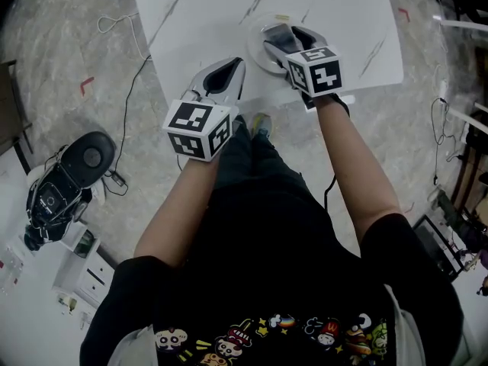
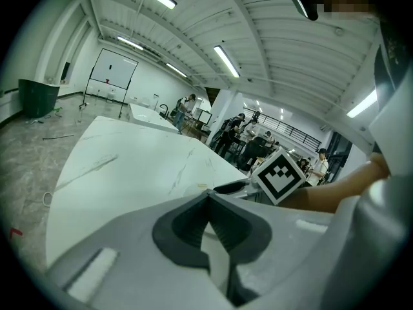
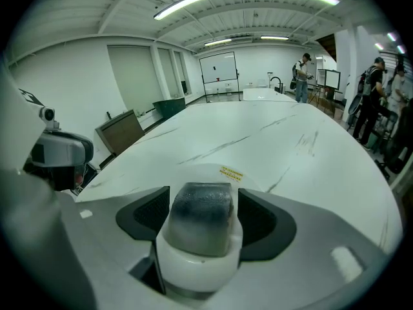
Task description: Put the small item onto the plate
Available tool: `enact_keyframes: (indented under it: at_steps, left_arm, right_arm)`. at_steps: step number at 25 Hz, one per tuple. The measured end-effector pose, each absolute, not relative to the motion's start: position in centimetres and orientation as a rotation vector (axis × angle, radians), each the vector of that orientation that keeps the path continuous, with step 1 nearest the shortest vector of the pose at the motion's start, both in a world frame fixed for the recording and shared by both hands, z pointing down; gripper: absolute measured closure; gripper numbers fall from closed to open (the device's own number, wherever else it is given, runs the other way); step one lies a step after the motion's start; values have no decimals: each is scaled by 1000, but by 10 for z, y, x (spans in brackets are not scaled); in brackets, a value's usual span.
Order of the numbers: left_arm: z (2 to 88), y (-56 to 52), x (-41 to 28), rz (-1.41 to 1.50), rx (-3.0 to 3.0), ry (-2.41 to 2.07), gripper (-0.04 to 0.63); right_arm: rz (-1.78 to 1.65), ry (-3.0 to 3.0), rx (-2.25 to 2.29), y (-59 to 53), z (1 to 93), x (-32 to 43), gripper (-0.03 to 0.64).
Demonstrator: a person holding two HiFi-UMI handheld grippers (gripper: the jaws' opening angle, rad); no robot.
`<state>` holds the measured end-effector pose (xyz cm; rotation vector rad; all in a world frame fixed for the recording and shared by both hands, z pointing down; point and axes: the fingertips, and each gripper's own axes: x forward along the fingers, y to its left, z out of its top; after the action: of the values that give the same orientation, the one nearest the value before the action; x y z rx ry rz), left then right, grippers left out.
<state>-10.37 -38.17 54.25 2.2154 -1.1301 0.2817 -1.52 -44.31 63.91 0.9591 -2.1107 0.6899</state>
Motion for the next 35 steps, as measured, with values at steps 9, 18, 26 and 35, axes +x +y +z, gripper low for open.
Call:
enact_keyframes:
  at_steps: [9, 18, 26, 35]
  left_arm:
    - [526, -391, -113, 300, 2259, -1132, 595]
    - [497, -406, -109, 324, 2347, -1114, 595]
    - [465, -415, -110, 328, 2427, -1145, 595]
    - [388, -422, -114, 106, 2634, -1271, 595]
  right_arm:
    - [691, -2207, 1066, -439, 588, -8, 334]
    - [595, -2312, 1279, -427, 501, 14, 559]
    - [513, -2356, 1490, -415, 450, 57, 595]
    - [440, -2374, 1639, -408, 406, 74, 595]
